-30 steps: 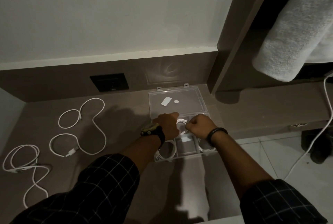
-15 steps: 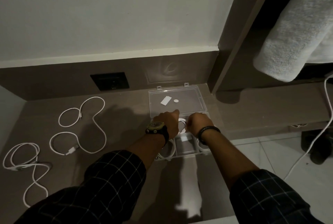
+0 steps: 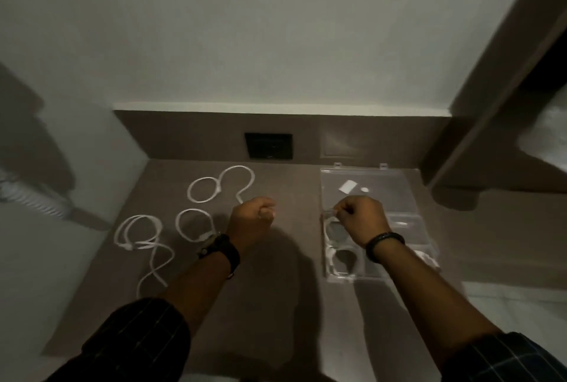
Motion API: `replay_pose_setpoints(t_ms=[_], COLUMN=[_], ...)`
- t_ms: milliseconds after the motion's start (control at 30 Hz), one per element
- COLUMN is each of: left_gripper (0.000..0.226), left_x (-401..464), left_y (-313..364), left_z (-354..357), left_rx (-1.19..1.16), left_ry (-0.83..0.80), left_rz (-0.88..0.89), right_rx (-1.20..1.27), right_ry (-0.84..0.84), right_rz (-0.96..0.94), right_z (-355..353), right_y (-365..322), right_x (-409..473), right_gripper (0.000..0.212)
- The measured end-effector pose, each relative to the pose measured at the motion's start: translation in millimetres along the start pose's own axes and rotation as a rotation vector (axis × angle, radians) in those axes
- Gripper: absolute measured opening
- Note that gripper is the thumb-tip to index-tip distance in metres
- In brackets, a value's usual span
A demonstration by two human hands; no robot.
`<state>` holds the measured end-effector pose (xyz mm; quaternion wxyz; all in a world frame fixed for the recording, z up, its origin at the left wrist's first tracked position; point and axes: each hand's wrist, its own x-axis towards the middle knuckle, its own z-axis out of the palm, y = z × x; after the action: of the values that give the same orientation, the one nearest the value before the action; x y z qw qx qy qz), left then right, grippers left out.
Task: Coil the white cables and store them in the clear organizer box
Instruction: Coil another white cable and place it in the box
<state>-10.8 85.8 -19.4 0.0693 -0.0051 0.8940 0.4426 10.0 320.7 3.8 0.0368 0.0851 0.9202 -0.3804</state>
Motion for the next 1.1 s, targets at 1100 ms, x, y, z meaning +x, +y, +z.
replay_pose_setpoints(t_ms=[1100], left_gripper=[0.088], left_x=[24], left_y=[1], left_z=[-146], left_rx=[-0.027], left_ry=[0.025], left_rz=[0.180], right_rx=[0.410], right_ry=[0.025], right_rz=[-0.385], right_z=[-18], right_y=[-195], right_x=[-3], right_gripper=[0.024])
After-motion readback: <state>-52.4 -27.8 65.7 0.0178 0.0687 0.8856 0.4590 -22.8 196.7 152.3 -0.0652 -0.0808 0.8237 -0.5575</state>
